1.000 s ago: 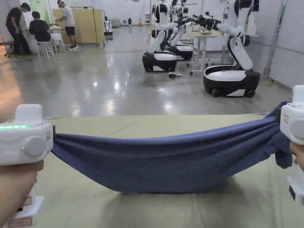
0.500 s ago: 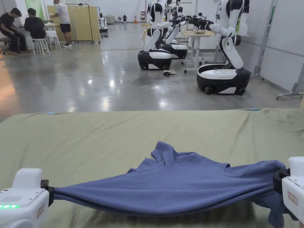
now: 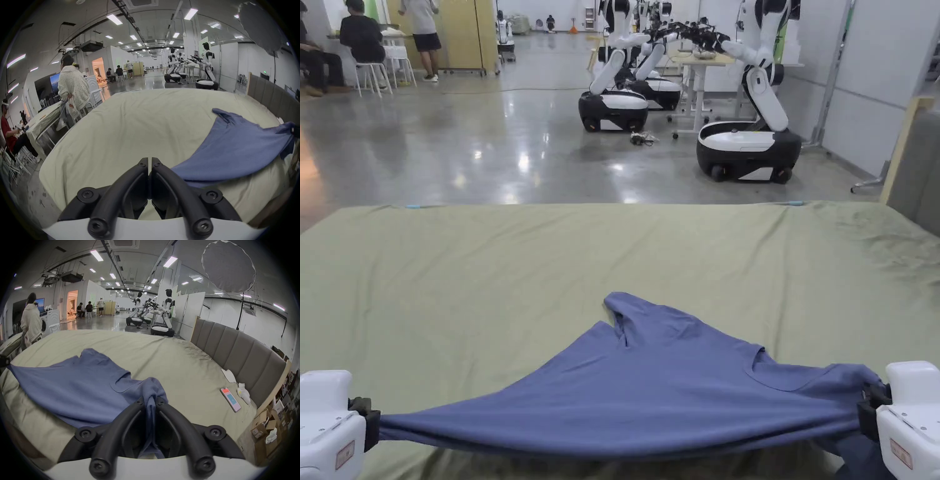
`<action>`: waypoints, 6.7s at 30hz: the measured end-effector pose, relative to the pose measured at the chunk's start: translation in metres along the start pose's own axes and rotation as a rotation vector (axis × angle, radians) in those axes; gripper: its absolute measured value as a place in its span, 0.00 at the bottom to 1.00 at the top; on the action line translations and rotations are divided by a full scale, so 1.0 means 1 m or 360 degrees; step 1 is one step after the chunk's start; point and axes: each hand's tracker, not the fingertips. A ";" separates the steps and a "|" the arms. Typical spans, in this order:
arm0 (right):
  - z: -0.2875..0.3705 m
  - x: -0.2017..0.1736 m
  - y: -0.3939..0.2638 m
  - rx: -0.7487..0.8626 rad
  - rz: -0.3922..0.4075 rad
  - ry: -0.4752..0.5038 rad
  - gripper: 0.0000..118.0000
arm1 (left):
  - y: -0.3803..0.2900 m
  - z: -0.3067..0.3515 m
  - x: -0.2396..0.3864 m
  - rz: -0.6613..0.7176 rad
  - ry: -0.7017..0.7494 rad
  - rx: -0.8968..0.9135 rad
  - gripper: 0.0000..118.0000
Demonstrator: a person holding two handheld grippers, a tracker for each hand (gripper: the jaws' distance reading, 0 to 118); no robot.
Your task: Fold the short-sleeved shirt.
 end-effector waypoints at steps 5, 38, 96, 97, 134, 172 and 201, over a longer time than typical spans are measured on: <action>0.019 -0.002 -0.032 -0.0076 -0.0010 0.0003 0.08 | -0.033 0.017 -0.009 -0.0003 -0.0040 -0.0093 0.00; 0.131 -0.174 0.016 0.0275 0.0033 0.0747 0.01 | -0.079 0.027 -0.038 0.0771 -0.0173 -0.0302 0.92; -0.141 -0.106 0.213 0.0046 0.0058 0.0551 0.04 | 0.053 0.002 0.001 0.0281 -0.0241 -0.0029 0.02; -0.122 -0.096 0.226 0.0124 0.0045 0.0536 0.04 | 0.069 0.005 0.001 0.0257 -0.0241 0.0049 0.02; 0.004 -0.021 0.524 0.0977 -0.0149 -0.0039 0.04 | 0.473 0.053 -0.016 0.0071 0.0197 0.0905 0.02; -0.303 -0.071 0.269 0.0253 -0.0130 0.0059 0.04 | 0.274 -0.272 0.090 0.0025 -0.0005 0.0222 0.02; 0.035 -0.009 0.009 -0.0023 -0.0051 0.0415 0.04 | 0.010 0.027 0.015 0.0002 -0.0284 -0.0023 0.02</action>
